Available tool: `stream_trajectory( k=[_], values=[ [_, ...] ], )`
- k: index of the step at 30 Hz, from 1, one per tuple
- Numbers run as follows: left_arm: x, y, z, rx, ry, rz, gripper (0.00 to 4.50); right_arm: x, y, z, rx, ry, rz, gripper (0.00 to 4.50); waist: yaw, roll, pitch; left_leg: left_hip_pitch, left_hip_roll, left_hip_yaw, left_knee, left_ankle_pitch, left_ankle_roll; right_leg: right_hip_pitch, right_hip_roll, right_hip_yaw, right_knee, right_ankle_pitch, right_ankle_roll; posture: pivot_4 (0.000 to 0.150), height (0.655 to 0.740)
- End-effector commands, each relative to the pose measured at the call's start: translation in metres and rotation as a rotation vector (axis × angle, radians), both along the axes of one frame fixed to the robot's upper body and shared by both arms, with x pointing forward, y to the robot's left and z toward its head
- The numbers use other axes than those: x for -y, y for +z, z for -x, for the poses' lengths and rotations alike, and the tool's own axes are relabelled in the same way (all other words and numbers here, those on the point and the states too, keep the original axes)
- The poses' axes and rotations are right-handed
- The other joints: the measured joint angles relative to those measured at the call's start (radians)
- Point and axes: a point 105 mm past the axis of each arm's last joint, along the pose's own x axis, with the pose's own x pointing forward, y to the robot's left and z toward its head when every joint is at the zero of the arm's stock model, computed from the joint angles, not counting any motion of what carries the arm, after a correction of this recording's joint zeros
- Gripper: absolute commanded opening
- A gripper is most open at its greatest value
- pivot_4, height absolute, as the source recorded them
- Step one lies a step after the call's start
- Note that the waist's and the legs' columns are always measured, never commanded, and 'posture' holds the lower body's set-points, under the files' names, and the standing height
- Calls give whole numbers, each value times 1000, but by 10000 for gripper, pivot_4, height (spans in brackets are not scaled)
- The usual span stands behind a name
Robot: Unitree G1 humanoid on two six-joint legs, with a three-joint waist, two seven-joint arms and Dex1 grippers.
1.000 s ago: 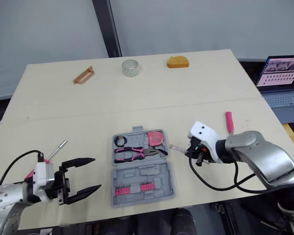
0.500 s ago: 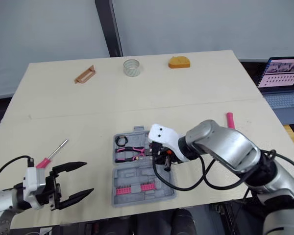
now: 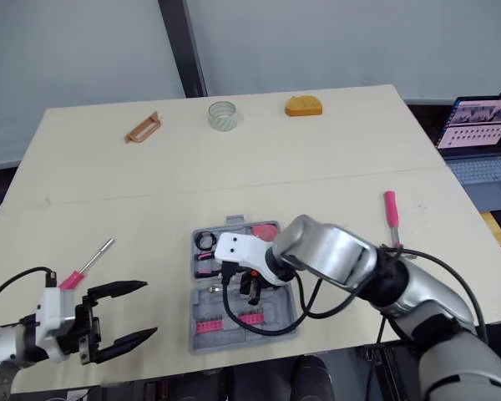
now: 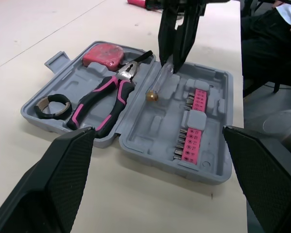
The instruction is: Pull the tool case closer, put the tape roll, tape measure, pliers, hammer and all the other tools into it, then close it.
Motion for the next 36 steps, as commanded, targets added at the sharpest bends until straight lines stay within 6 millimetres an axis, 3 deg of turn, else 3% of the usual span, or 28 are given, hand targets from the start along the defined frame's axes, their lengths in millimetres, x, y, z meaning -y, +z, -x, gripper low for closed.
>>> stream_trajectory(
  k=[1,13,36],
  values=[
    [3,8,4,21,-16,1,45000,-8,0,-5,39,18,-6,816,-3,0,0,0,0,0,0,0,0,0,0,0,0,0,0,1500,7400],
    [11,8,1,34,3,14,45000,-29,0,-13,69,67,-1,816,-20,0,0,-1,1,2,-1,0,-1,-7,0,0,8,0,0,1500,7400],
    [-1,5,11,5,38,-12,45000,-48,-13,-5,55,165,51,816,-20,0,0,-1,2,6,-1,0,-1,-11,-1,0,10,0,0,1500,7400]
  ],
)
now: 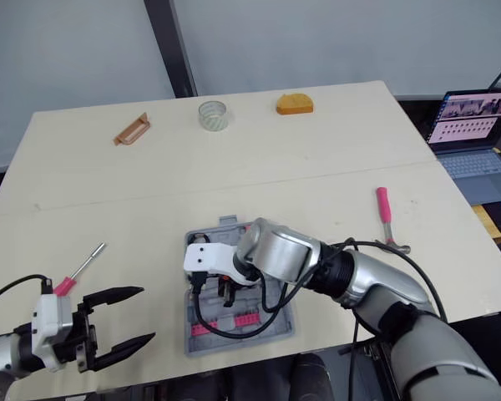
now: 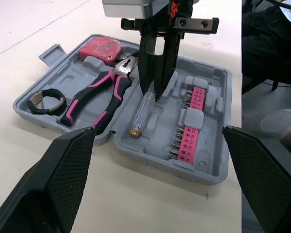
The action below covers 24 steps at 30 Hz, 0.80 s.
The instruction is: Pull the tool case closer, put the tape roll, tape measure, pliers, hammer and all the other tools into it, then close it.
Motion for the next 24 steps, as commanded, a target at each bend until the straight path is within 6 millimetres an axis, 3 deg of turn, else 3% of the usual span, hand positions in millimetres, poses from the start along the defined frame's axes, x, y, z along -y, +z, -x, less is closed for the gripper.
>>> stream_trajectory(
  k=[1,24],
  values=[
    [0,8,2,36,-2,-10,45000,-5,4,1,18,30,-14,816,1,0,0,0,0,0,0,0,0,0,0,0,0,0,0,1500,7400],
    [-1,7,4,42,11,-11,45000,-6,-2,0,28,38,4,816,0,0,0,0,0,1,0,0,0,0,0,0,0,0,0,1500,7400]
  ],
)
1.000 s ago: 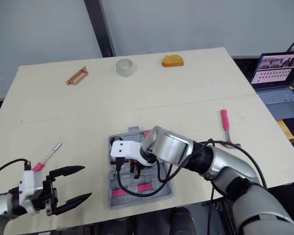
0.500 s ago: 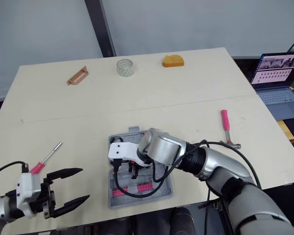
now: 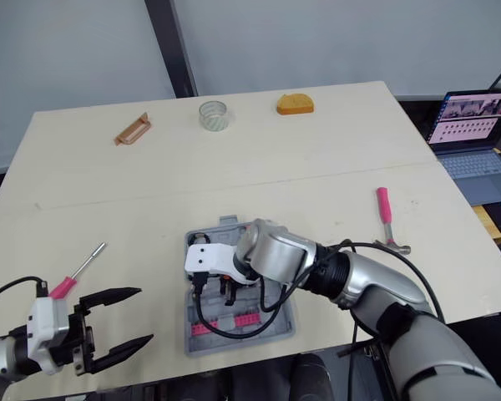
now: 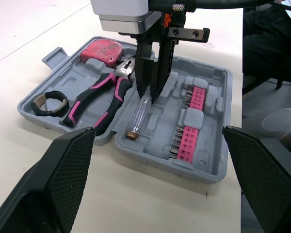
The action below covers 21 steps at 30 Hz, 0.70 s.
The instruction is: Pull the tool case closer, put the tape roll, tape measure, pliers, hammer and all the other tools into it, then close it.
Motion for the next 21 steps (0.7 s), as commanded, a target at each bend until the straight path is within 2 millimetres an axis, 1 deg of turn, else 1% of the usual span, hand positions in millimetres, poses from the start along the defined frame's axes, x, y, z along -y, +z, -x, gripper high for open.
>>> stream_trajectory(
  k=[1,7,8,9,11,15,16,18,21],
  values=[
    [-1,4,1,23,7,-2,45000,-4,1,4,0,31,-7,816,0,0,0,0,0,0,0,0,0,0,0,0,0,0,0,1500,7400],
    [-1,3,0,24,9,0,45000,-5,0,6,-6,34,-7,816,0,0,0,0,0,0,0,0,0,0,0,0,0,0,0,1500,7400],
    [-1,3,0,25,9,0,45000,-5,0,6,-8,35,-8,9652,0,0,0,0,0,0,0,0,0,0,0,0,0,0,0,1500,7400],
    [-1,3,0,25,9,0,45000,-5,0,7,-10,38,-9,13379,0,0,0,0,0,0,0,0,0,0,0,0,0,0,0,1500,7400],
    [-1,3,0,25,9,-1,45000,-6,1,7,-10,41,-12,22968,0,0,0,0,0,0,0,0,0,0,0,0,0,0,0,1500,7400],
    [-1,3,-1,25,6,0,45000,-6,10,7,-6,45,-29,43715,1,0,0,0,0,0,0,0,0,0,0,0,0,0,0,1500,7400],
    [-1,4,-1,26,6,0,45000,-5,13,7,-6,46,-35,44698,1,0,0,0,0,0,0,0,0,0,0,0,0,0,0,1500,7400],
    [-1,4,-1,26,5,1,45000,-4,18,8,-7,47,-45,44698,1,0,0,0,0,0,0,0,0,0,0,0,0,0,0,1500,7400],
    [0,4,-1,26,3,4,45000,1,32,10,-24,44,-87,44698,1,0,0,0,0,0,0,0,0,0,0,0,0,0,0,1500,7400]
  ],
)
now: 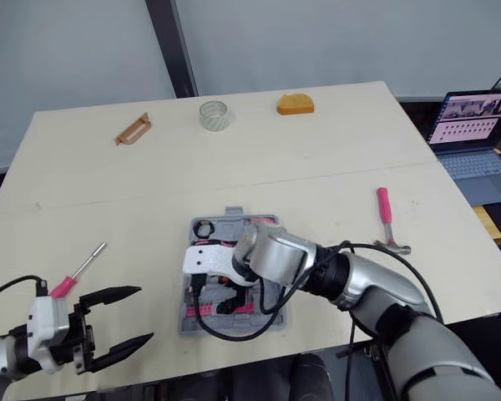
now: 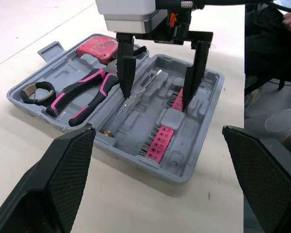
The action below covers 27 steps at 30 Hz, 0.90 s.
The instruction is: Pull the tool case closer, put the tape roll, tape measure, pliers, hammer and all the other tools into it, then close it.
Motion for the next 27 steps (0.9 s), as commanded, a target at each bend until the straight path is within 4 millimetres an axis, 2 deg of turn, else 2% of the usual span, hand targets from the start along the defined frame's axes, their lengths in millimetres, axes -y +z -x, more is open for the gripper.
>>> stream_trajectory(
  k=[1,6,12,14,16,22,27],
  values=[
    [0,2,0,17,-1,5,45000,-1,28,7,-8,40,-83,44698,0,0,0,0,0,0,0,0,0,0,0,0,0,0,0,1500,7400],
    [2,2,-1,15,-6,8,45000,6,37,8,-16,38,-123,44698,0,0,0,0,0,0,0,0,0,0,0,0,0,0,0,1500,7400],
    [3,3,-3,21,-10,12,45000,15,41,6,-20,14,-281,44698,4,-1,-1,0,0,0,0,0,0,0,0,0,0,0,0,1500,7400],
    [4,3,-4,22,-10,14,45000,21,38,3,-12,-12,-348,39461,4,-2,-1,0,0,0,0,0,0,0,0,0,0,0,0,1500,7400],
    [4,3,-4,22,-10,16,45000,27,34,3,-7,-22,-401,31867,4,-3,-1,0,0,0,0,0,0,0,0,0,-1,0,0,1500,7400],
    [6,3,-7,23,-9,21,45000,33,24,10,7,-6,-542,439,2,-3,-1,0,0,2,0,0,0,0,0,0,-2,0,0,1500,7400],
    [9,4,-9,28,-13,24,45000,33,15,-1,24,-34,-600,148,3,-3,-1,1,0,2,0,0,0,0,0,0,-1,0,0,1500,7400]
  ],
)
